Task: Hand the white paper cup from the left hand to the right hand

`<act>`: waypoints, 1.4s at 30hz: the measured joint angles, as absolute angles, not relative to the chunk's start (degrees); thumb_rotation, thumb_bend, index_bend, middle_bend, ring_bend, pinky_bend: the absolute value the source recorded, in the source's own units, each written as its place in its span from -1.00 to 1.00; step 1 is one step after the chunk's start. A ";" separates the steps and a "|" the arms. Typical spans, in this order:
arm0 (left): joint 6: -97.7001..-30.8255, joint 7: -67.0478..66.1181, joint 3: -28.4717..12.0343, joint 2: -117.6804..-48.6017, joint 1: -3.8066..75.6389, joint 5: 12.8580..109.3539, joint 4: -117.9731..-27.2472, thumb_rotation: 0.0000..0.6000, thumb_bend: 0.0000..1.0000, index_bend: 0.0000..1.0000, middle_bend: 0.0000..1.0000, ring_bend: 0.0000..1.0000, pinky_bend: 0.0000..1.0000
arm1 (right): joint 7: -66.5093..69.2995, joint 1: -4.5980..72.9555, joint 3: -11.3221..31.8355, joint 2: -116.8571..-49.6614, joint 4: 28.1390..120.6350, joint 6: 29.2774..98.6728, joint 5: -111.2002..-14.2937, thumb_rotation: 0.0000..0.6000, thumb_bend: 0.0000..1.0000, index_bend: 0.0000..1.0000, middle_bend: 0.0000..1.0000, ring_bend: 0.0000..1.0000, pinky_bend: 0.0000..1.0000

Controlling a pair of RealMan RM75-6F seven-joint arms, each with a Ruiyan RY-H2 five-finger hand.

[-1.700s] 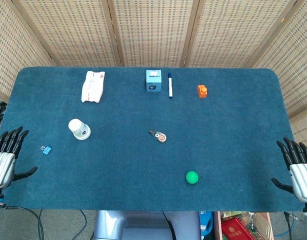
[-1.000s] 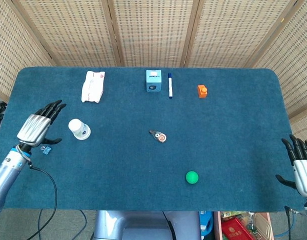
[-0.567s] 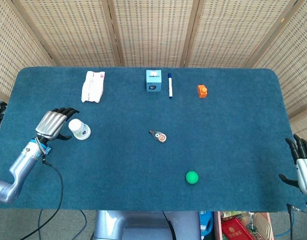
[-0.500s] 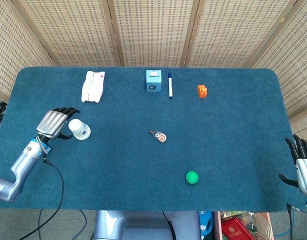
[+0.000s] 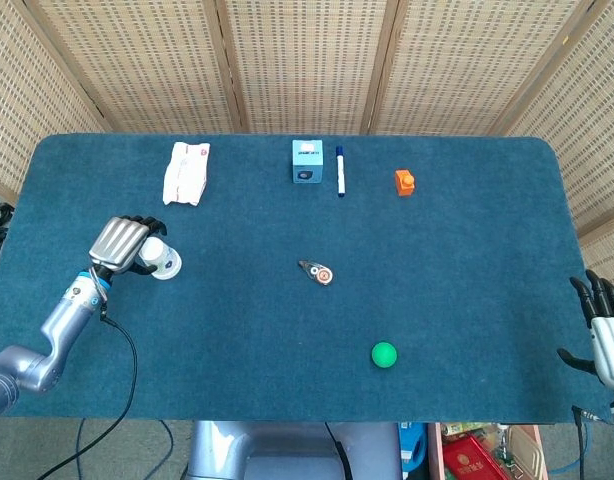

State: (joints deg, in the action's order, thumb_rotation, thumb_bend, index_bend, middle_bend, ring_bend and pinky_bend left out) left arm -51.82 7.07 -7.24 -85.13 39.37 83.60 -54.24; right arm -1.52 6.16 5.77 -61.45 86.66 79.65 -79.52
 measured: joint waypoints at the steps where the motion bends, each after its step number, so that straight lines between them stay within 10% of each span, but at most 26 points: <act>1: -51.83 7.02 -7.19 -85.27 39.38 83.42 -54.00 1.00 -0.81 -0.02 -0.02 -0.04 0.04 | -1.45 6.15 5.75 -61.45 86.62 79.68 -79.57 1.00 -1.00 -1.00 -1.00 -1.00 -1.00; 13: -55.20 16.39 -8.47 -83.09 37.97 82.00 -56.19 1.00 -0.81 0.02 0.00 -0.01 0.06 | -1.85 6.14 5.66 -61.46 86.98 79.88 -79.77 1.00 -1.00 -1.00 -1.00 -1.00 -1.00; 25: -59.06 55.06 -12.77 -76.68 36.46 81.81 -68.92 1.00 -0.81 0.04 0.04 0.05 0.08 | 0.51 7.50 5.15 -62.57 85.64 79.88 -83.74 1.00 -1.00 -1.00 -1.00 -1.00 -1.00; 42: -49.52 76.04 -17.31 -84.28 45.69 79.19 -76.69 1.00 -0.81 0.04 0.04 0.05 0.08 | 10.80 12.85 5.74 -65.04 75.48 84.75 -94.85 1.00 -1.00 -0.74 -0.92 -1.00 -1.00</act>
State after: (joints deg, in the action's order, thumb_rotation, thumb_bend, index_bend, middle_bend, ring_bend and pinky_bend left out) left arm -49.52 76.04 -17.31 -84.28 45.69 79.19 -76.69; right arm 10.80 12.85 5.74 -65.04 75.48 84.75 -94.85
